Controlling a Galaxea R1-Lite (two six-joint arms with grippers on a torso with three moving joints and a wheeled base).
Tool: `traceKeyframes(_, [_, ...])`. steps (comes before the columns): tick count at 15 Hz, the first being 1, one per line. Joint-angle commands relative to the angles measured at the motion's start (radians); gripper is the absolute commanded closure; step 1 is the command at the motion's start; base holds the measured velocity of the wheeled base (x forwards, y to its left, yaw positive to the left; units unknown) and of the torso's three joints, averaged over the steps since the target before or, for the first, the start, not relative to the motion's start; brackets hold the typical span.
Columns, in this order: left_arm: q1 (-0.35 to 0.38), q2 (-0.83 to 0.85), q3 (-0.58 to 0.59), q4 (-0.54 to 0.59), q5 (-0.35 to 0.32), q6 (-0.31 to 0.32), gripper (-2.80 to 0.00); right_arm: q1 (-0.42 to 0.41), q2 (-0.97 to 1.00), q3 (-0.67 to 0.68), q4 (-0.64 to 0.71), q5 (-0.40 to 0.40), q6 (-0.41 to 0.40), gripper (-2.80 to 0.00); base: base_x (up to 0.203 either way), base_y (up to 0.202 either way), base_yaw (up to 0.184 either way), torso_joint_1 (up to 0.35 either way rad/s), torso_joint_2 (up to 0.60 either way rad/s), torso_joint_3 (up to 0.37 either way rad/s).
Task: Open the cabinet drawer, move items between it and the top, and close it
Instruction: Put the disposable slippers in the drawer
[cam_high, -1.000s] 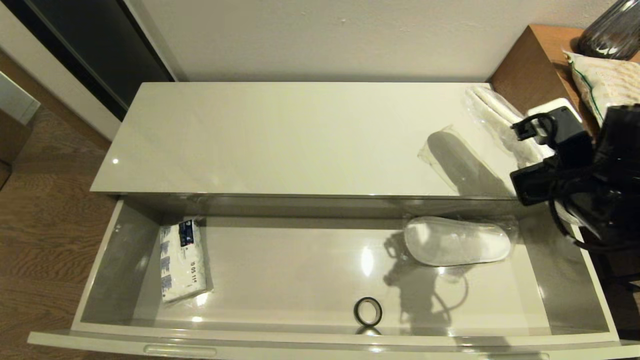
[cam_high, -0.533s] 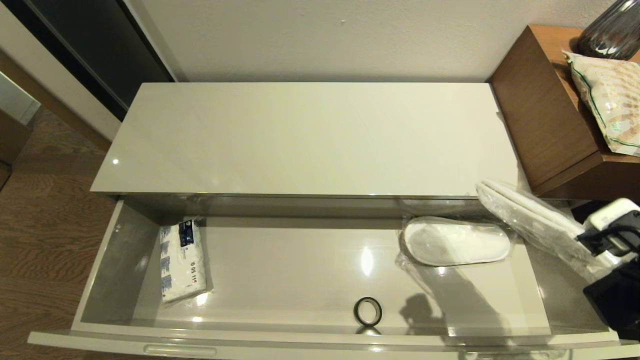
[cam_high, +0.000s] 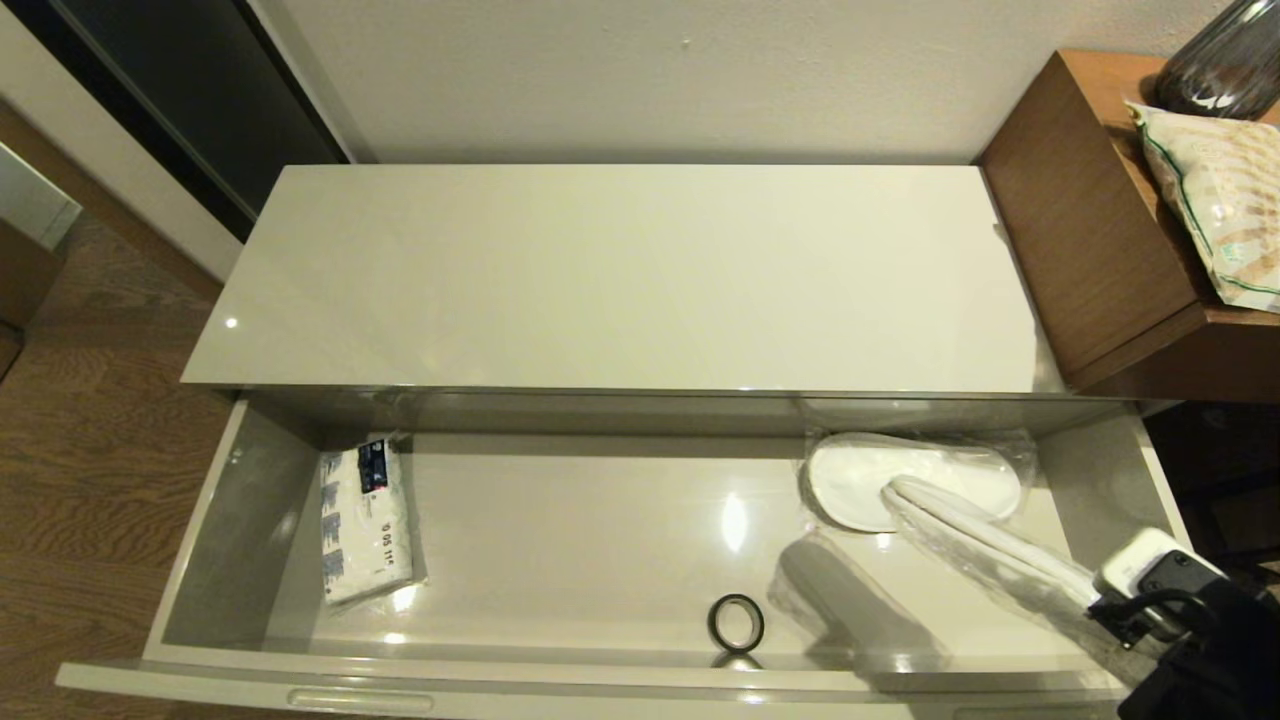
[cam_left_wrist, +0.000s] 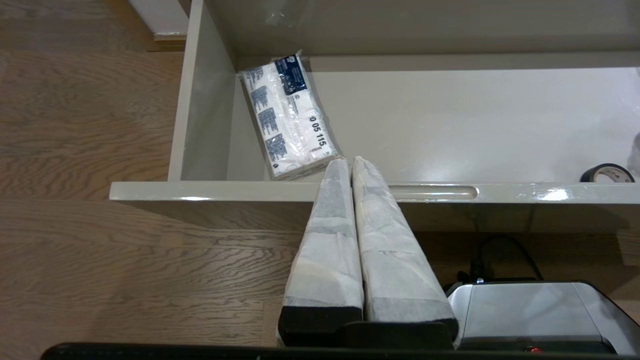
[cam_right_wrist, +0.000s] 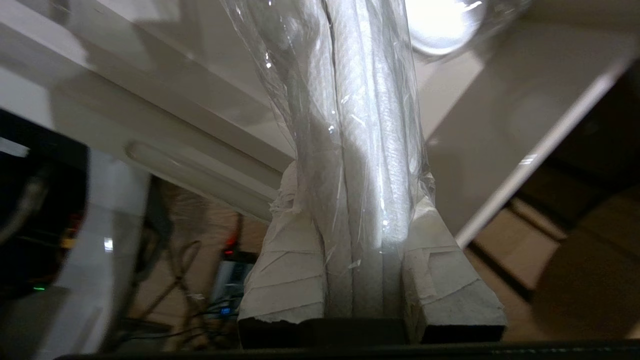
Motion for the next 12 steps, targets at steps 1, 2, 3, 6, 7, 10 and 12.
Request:
traceKeyframes(1, [0.001,0.002,-0.001,0.001,0.0,0.001,0.0,0.0,0.209,0.029,-0.106,0.002,0.087,0.0,0.0,0.0,0.0,0.0,0.0,0.0])
traceKeyframes(2, [0.001,0.002,-0.001,0.001,0.0,0.001,0.0,-0.009,0.286,0.032,-0.182,0.002,0.134,0.0,0.0,0.0,0.0,0.0,0.0,0.0])
traceKeyframes(3, [0.001,0.002,-0.001,0.001,0.0,0.001,0.0,-0.038,0.369,0.035,-0.29,0.002,0.176,0.0,0.0,0.0,0.0,0.0,0.0,0.0])
traceKeyframes(6, [0.001,0.002,0.001,0.001,0.0,0.001,0.0,-0.178,0.577,0.049,-0.539,-0.013,0.247,0.0,0.0,0.0,0.0,0.0,0.0,0.0])
traceKeyframes(7, [0.001,0.002,-0.001,0.001,0.0,0.001,0.0,-0.228,0.641,0.059,-0.611,-0.021,0.259,0.0,0.0,0.0,0.0,0.0,0.0,0.0])
traceKeyframes(10, [0.001,0.002,-0.001,0.001,0.0,0.001,0.0,-0.369,0.778,0.073,-0.873,-0.041,0.243,0.0,0.0,0.0,0.0,0.0,0.0,0.0])
traceKeyframes(12, [0.001,0.002,0.0,0.001,0.0,0.001,0.0,-0.461,0.845,0.085,-1.026,-0.089,0.172,0.0,0.0,0.0,0.0,0.0,0.0,0.0])
